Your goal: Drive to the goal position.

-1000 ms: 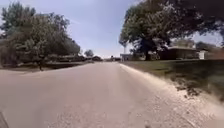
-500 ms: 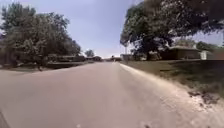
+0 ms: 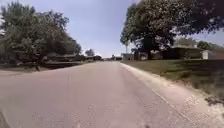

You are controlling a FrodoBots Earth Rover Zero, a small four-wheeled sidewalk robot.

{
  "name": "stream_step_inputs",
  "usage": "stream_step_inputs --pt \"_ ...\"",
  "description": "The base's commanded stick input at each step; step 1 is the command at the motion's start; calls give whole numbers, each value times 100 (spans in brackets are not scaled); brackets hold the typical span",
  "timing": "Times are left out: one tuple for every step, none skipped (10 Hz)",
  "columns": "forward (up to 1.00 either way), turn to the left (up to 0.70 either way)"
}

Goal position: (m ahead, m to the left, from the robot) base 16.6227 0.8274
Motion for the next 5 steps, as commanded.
stream_step_inputs --pt "70 0" --pt "70 0" --pt "70 0" --pt "70 0" --pt "70 0"
